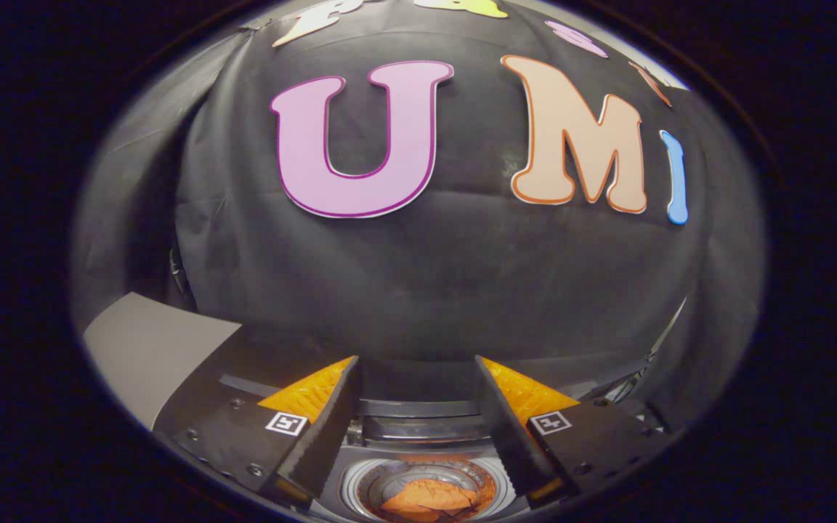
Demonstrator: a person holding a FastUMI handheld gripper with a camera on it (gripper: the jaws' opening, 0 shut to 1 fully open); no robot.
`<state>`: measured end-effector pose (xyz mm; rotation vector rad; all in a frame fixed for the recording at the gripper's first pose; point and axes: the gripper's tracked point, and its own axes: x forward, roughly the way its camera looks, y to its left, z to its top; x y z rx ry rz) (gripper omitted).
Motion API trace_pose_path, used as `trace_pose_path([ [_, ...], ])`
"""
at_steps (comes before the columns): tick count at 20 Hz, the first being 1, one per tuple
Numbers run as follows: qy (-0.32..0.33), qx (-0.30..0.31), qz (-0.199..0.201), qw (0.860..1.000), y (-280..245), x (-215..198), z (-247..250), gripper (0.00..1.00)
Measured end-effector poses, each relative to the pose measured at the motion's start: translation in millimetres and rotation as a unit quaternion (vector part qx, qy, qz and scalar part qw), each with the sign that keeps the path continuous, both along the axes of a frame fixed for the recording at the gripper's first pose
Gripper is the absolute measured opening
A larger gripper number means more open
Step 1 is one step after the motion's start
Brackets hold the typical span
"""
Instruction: Put the clothes into the washing machine and then close the washing machine lid.
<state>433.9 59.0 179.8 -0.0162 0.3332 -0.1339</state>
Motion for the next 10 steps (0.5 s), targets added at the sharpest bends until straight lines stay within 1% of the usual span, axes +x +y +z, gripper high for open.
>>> trace_pose_path([
  [8,0.039,0.020,0.020,0.999,7,-66,-37,0.96],
  [10,0.029,0.019,0.022,0.999,5,-79,-40,0.96],
])
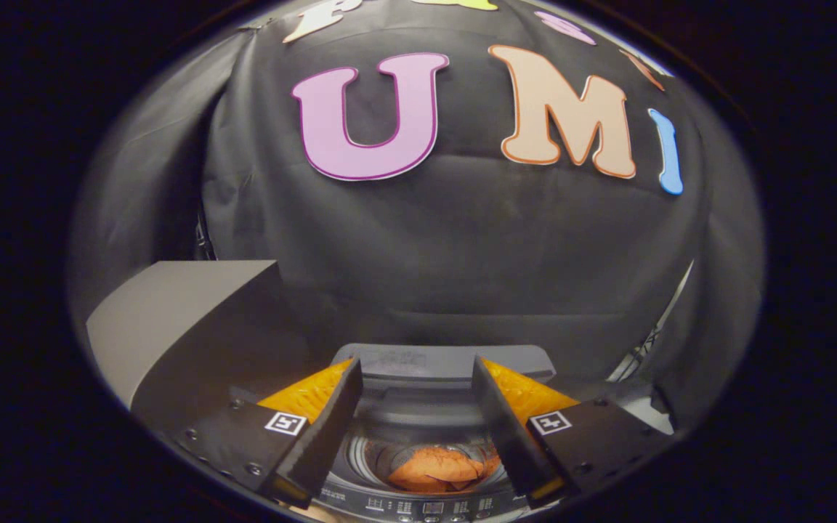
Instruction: Put the clothes into the washing machine and then close the washing machine lid.
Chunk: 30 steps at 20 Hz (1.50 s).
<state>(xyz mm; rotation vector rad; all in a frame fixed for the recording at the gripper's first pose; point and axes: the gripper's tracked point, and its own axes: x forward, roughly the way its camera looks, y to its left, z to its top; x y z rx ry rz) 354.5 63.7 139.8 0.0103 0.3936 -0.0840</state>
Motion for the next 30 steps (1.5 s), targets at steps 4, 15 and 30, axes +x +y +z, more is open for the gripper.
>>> trace_pose_path([
  [4,-0.026,0.016,0.005,1.000,-4,-19,3,0.96],
  [15,-0.139,0.007,0.042,0.989,-21,-103,8,0.95],
  [30,-0.220,0.040,-0.014,0.975,-84,-293,-78,0.95],
])
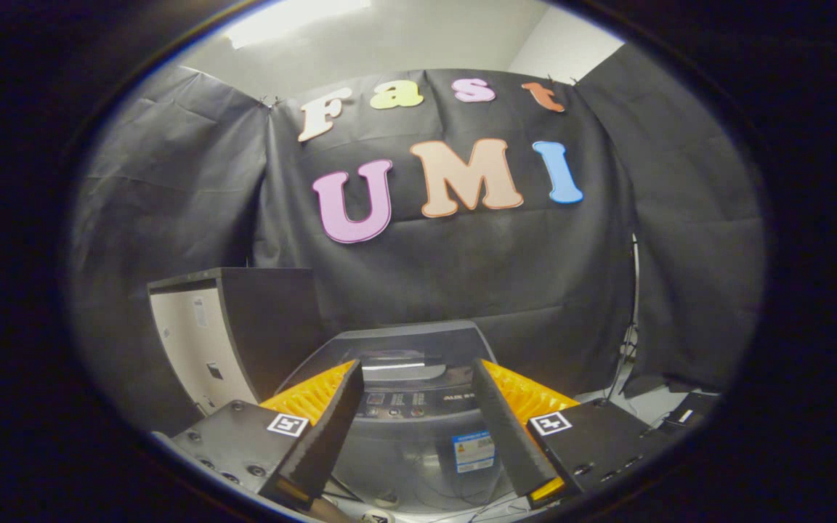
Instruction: Put the clothes into the washing machine and then close the washing machine lid.
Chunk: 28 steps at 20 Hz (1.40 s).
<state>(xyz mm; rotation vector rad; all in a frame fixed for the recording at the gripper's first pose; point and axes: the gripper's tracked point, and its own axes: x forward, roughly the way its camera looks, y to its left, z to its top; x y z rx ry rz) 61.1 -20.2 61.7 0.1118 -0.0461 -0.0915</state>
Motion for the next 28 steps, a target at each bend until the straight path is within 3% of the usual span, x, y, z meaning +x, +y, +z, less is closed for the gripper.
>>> trace_pose_path([
  [8,-0.041,-0.065,0.006,0.997,10,-63,-15,0.95],
  [18,0.024,-0.054,0.022,0.998,9,-73,-62,0.95],
  [28,0.022,-0.052,0.059,0.997,22,-72,-61,0.96],
])
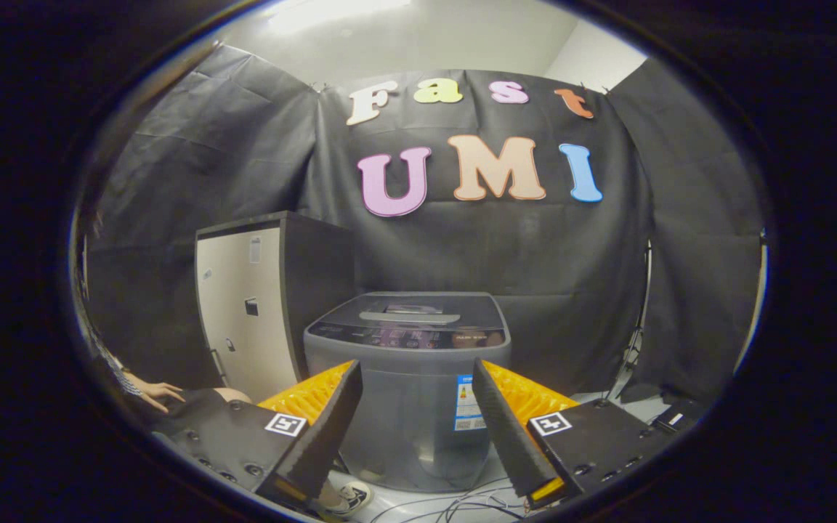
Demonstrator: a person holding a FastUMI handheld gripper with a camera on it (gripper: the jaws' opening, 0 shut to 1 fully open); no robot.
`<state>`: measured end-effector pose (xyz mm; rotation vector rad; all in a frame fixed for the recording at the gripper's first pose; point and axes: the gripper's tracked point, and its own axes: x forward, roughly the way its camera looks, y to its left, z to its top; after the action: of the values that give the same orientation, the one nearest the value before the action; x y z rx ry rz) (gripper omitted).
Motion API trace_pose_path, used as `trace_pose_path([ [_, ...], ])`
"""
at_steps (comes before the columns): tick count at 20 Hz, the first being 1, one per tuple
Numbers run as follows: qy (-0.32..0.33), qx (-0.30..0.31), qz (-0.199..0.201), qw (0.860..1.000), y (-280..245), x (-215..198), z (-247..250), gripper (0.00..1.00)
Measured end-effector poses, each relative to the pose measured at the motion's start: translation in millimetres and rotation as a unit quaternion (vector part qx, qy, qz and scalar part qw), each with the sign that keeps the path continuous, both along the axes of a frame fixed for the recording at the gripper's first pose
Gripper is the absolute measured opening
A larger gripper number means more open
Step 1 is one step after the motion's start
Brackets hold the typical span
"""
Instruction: Put the clothes into the washing machine and then close the washing machine lid.
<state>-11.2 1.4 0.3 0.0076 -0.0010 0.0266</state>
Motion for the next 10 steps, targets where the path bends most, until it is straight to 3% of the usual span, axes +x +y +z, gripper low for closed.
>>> trace_pose_path([
  [10,-0.001,0.000,0.000,1.000,0.2,0.3,0.4,0.96],
])
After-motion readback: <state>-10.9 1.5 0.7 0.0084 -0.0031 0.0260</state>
